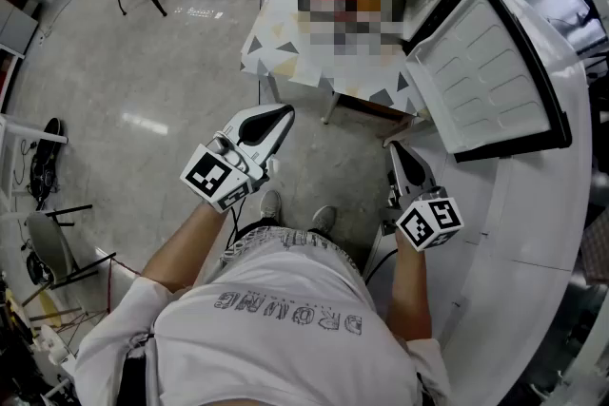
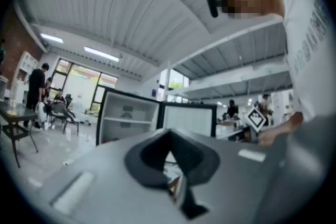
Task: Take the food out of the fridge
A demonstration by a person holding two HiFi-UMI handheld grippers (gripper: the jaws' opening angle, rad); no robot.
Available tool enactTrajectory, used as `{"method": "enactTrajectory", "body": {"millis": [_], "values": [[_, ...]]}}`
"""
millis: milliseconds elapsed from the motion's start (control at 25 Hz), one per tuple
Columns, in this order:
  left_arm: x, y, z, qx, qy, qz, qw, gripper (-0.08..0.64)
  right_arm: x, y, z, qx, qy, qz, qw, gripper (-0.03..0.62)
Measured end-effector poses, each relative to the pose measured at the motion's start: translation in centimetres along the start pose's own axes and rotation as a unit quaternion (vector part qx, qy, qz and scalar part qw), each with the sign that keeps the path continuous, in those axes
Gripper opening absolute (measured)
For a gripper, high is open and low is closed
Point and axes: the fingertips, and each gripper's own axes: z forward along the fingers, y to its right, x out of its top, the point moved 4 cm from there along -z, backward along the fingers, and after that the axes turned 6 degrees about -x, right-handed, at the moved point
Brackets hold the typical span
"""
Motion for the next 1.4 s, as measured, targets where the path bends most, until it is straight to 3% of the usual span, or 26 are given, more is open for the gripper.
{"method": "enactTrajectory", "body": {"millis": [800,1400], "values": [[-0.4,4.3,2.6,0.019,-0.001,0.012,0.9997,0.006,1.1,2.2,-2.6,0.028,0.012,-0.026,0.999,-0.008],[-1.3,5.5,4.9,0.033,-0.007,0.012,0.9994,0.006,1.5,5.9,-3.4,0.038,0.014,0.001,0.999,-0.008]]}}
